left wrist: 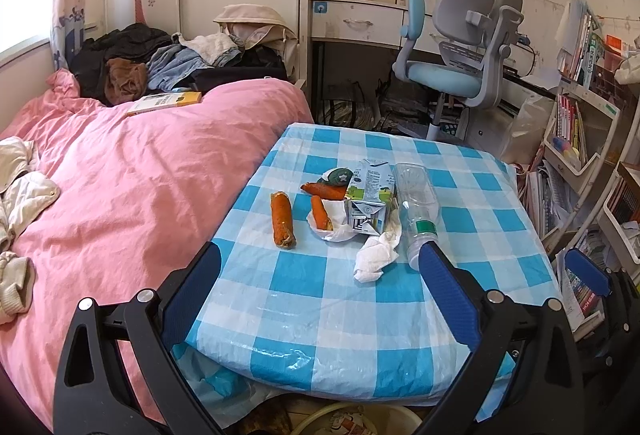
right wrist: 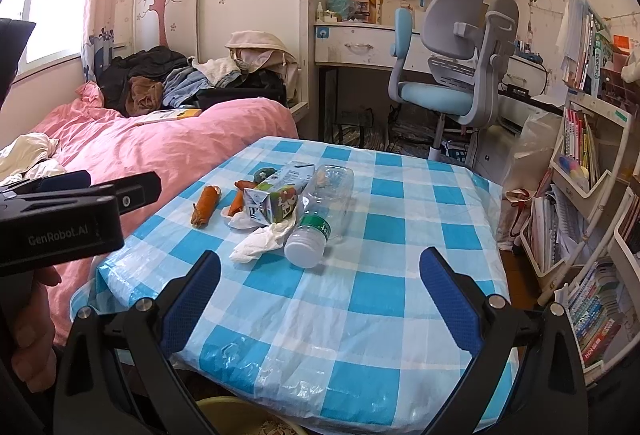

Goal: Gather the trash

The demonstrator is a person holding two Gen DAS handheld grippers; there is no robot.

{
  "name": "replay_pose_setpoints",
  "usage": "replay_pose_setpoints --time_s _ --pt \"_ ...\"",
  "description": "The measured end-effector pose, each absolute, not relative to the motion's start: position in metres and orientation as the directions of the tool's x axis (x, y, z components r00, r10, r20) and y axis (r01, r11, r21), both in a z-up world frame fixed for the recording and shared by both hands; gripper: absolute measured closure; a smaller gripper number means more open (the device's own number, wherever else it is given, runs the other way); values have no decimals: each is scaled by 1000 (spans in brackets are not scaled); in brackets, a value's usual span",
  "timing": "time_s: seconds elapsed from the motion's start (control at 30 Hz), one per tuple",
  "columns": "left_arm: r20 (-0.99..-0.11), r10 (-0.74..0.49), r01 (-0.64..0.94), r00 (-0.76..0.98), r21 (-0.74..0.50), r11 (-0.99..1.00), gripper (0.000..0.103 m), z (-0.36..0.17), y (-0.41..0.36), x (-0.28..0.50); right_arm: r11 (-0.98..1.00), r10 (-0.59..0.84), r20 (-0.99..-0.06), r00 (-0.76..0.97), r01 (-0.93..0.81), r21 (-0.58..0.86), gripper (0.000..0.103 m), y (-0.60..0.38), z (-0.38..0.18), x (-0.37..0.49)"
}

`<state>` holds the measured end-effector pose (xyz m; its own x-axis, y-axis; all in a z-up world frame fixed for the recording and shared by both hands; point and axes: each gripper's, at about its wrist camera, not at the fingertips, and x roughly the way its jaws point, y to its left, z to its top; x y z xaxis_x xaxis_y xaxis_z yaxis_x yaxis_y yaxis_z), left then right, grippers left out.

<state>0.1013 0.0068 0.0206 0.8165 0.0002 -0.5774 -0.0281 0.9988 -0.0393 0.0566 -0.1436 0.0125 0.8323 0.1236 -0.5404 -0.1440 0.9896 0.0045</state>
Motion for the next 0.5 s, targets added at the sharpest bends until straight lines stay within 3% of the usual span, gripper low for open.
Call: replay_pose_setpoints --time_s 0.5 --pt "-610 4 -40 792 -46 998 7 15 10 123 989 130 -555 822 -148 12 8 -146 7 74"
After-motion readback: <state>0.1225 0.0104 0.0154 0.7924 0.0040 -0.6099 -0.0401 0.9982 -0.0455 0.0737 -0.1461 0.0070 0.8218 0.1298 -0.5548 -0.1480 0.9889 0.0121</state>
